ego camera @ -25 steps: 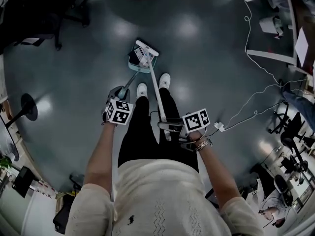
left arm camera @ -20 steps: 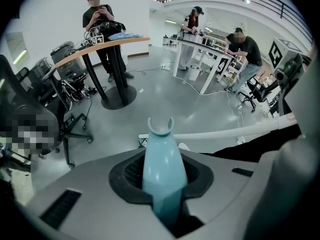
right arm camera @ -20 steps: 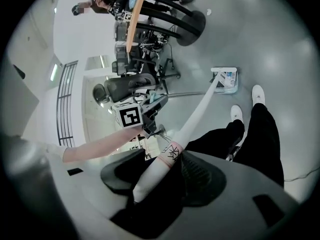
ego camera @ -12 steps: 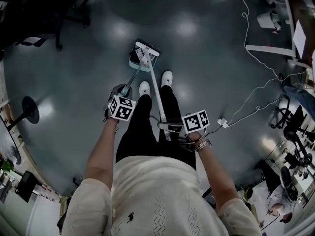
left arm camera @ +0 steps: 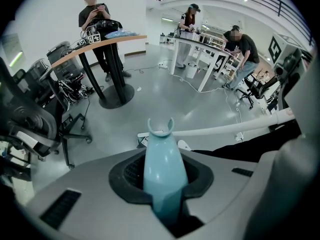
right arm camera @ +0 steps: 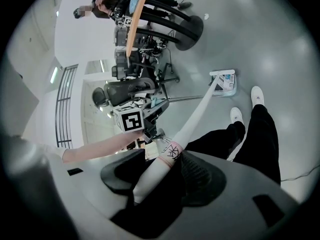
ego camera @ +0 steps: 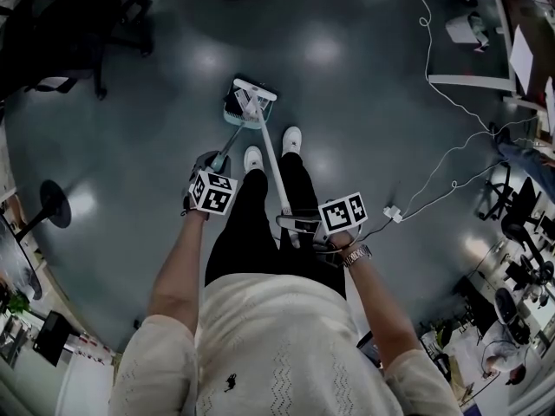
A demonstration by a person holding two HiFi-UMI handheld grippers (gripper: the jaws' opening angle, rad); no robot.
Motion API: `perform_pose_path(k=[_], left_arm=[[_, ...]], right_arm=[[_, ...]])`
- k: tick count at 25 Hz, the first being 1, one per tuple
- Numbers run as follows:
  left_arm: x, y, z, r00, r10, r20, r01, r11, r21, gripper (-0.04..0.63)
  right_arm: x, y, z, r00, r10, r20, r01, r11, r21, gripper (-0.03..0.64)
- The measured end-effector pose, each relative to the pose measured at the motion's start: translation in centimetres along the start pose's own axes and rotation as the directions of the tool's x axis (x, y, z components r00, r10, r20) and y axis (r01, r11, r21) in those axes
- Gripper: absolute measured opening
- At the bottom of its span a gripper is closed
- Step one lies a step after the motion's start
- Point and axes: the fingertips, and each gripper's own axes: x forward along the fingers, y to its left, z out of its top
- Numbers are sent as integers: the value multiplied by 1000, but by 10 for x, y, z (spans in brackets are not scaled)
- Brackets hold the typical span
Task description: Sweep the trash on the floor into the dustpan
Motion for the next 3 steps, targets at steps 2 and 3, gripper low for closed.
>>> perform_pose_path(k=[2,3], left_arm=[[1,1,2,1000,2,-2,-2,1000,9,92],[1,1,2,1000,3,-3,-3,1000,13,92]], right_arm=[[-1,0,2,1000,0,-1,0,1000,-1,221],[-1,0,3,1000,0,-1,0,1000,-1,221]])
